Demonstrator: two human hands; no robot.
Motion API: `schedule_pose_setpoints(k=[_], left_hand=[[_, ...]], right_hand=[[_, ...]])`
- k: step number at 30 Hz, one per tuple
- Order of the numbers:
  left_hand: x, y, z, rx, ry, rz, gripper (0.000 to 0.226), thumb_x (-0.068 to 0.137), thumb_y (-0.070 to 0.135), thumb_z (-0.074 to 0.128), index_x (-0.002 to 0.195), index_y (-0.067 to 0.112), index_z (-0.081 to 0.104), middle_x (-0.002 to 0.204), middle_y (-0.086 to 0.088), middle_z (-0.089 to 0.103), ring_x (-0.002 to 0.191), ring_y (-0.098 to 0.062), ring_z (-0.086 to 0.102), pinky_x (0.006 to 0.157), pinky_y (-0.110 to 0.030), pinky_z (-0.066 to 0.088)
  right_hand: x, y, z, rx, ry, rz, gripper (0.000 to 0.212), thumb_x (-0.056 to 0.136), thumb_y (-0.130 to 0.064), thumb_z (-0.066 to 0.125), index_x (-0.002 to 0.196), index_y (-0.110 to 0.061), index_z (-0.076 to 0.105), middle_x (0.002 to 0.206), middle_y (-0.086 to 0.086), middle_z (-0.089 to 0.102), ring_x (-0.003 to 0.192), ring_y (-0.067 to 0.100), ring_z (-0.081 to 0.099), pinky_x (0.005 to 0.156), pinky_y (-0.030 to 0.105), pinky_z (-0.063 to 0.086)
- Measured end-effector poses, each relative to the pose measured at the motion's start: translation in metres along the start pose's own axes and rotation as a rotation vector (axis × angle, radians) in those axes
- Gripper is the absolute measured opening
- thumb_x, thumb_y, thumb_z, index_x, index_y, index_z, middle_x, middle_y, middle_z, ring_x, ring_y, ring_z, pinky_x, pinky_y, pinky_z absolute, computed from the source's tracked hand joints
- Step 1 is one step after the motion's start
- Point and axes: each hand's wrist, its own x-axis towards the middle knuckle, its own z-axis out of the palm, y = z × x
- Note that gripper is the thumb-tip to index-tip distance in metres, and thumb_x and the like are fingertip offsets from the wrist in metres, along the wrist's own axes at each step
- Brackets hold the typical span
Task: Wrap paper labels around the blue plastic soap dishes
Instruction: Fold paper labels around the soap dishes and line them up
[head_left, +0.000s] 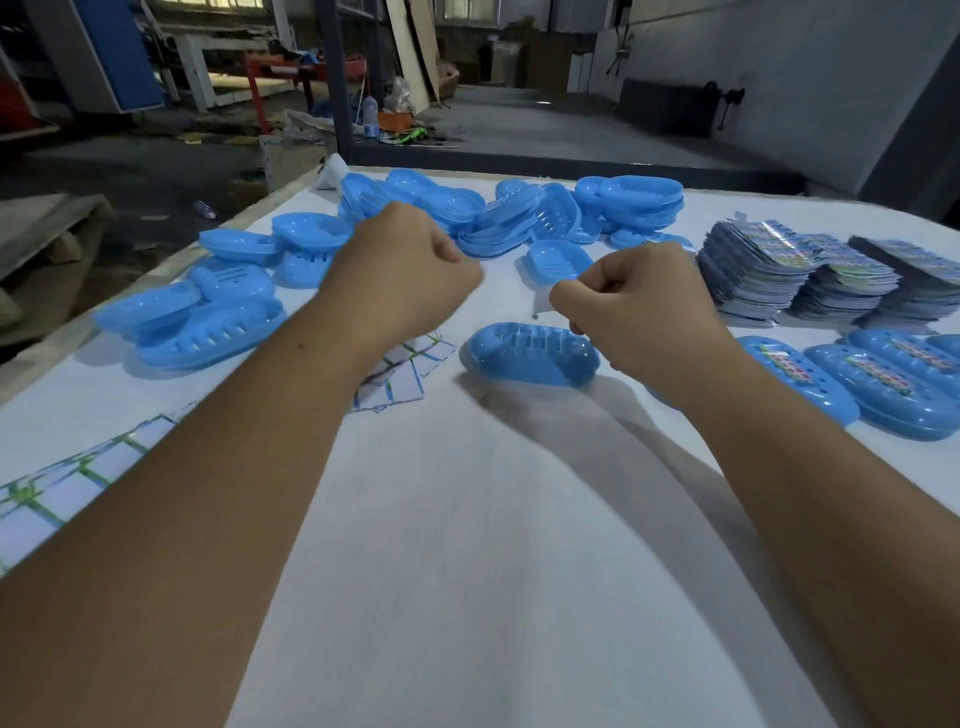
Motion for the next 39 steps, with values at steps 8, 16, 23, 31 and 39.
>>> schedule_pose_setpoints(k=[8,16,23,31,39], left_hand=[[-0.015,0.020,0.023,-0.401,-0.177,0.046,0.015,0.084,0.036,0.074,0.071,0.030,0.078,0.078,0.006,0.075,0.062,0.001,0.061,0.054,-0.015,0.047],[-0.015,0.021,0.025,-0.423,-0.200,0.020,0.024,0.083,0.035,0.073,0.059,0.036,0.075,0.077,-0.001,0.073,0.053,0.001,0.052,0.053,-0.015,0.045],[-0.012,0.017,0.027,-0.427,-0.206,-0.023,0.015,0.082,0.041,0.076,0.074,0.028,0.079,0.064,0.011,0.068,0.054,0.005,0.053,0.055,-0.020,0.040],[-0.007,0.013,0.026,-0.502,-0.154,-0.135,0.022,0.076,0.049,0.081,0.073,0.028,0.076,0.047,0.027,0.058,0.047,0.009,0.053,0.056,-0.022,0.037],[-0.003,0.014,0.026,-0.614,-0.112,-0.251,0.035,0.077,0.041,0.077,0.089,0.009,0.069,0.081,-0.004,0.049,0.073,-0.019,0.043,0.064,-0.032,0.036]], right_hand=[[0.000,0.001,0.001,-0.039,0.032,-0.074,0.034,0.069,-0.043,0.070,0.061,-0.009,0.066,0.045,-0.006,0.052,0.042,0.005,0.039,0.050,0.026,0.040],[0.002,0.003,0.000,-0.020,0.031,-0.072,0.030,0.070,-0.036,0.072,0.061,-0.008,0.066,0.043,-0.008,0.049,0.040,0.006,0.037,0.049,0.025,0.036],[-0.001,0.004,-0.001,-0.069,-0.036,-0.176,0.019,0.080,-0.029,0.068,0.068,-0.014,0.073,0.061,-0.001,0.069,0.051,0.009,0.053,0.056,0.028,0.047],[0.000,0.007,0.004,-0.110,-0.082,-0.311,0.015,0.094,-0.029,0.065,0.086,-0.027,0.077,0.069,-0.027,0.066,0.057,-0.002,0.058,0.056,0.011,0.037],[0.008,0.008,-0.008,-0.134,0.039,-0.067,0.030,0.086,-0.036,0.070,0.068,-0.013,0.074,0.059,0.004,0.067,0.048,0.012,0.050,0.062,0.036,0.055]])
